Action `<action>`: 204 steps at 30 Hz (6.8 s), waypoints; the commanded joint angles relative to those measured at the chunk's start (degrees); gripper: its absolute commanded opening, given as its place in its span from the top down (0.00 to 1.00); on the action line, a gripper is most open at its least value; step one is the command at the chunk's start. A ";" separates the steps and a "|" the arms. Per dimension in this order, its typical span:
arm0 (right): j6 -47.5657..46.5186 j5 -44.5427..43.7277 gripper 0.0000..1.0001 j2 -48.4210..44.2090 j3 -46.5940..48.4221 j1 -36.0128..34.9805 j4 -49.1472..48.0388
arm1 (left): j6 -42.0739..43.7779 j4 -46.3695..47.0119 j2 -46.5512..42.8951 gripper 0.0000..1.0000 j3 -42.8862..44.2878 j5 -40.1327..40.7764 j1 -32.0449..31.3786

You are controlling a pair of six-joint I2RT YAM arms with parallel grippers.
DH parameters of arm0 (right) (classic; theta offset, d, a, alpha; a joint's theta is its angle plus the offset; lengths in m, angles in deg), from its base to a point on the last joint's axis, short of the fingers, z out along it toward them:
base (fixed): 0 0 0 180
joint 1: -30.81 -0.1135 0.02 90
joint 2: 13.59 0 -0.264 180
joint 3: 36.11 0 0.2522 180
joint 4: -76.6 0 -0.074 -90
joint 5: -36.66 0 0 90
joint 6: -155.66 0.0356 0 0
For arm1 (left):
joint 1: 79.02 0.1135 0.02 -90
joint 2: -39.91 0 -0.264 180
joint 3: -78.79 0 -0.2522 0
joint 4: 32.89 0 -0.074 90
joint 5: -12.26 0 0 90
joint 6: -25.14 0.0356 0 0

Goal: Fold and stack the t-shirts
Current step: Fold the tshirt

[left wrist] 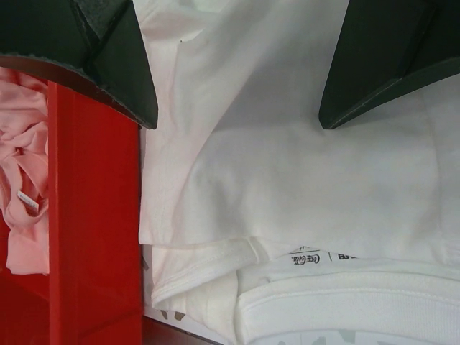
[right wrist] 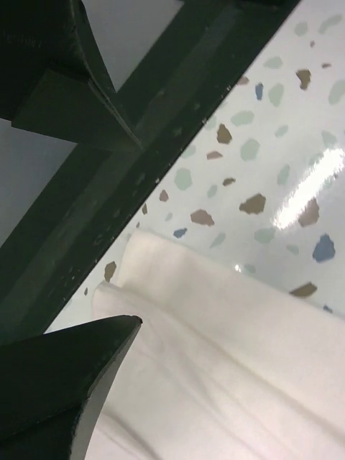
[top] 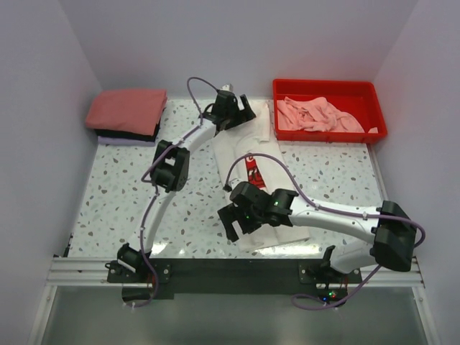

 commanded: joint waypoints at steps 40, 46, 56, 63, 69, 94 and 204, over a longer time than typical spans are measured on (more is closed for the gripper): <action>10.25 3.52 0.01 -13.45 -21.25 9.01 -5.81 | 11.60 -3.45 -76.36 0.00 -66.95 12.69 -3.23; -1.53 4.91 0.01 -12.68 -11.05 4.36 -7.99 | 4.49 -5.22 -87.35 0.00 -81.61 14.09 -3.23; -4.10 -8.62 0.13 9.82 5.57 -11.54 -3.51 | -3.43 -22.08 -104.75 0.00 -97.64 18.48 -3.23; -0.33 -15.12 0.49 15.55 7.43 -14.02 0.80 | -4.84 -22.37 -110.13 0.00 -99.75 17.70 -3.23; 3.54 -18.38 0.81 14.94 5.85 -14.19 2.83 | -3.88 -22.45 -106.09 0.00 -98.96 17.79 -3.23; 21.13 -19.00 0.49 -5.10 -8.31 -14.11 -2.97 | 0.17 -24.21 -103.27 0.00 -96.50 9.89 -3.23; 1.70 -18.03 1.00 -11.70 -1.63 21.66 -9.56 | 4.81 -7.69 -77.09 1.00 -75.94 20.96 -17.82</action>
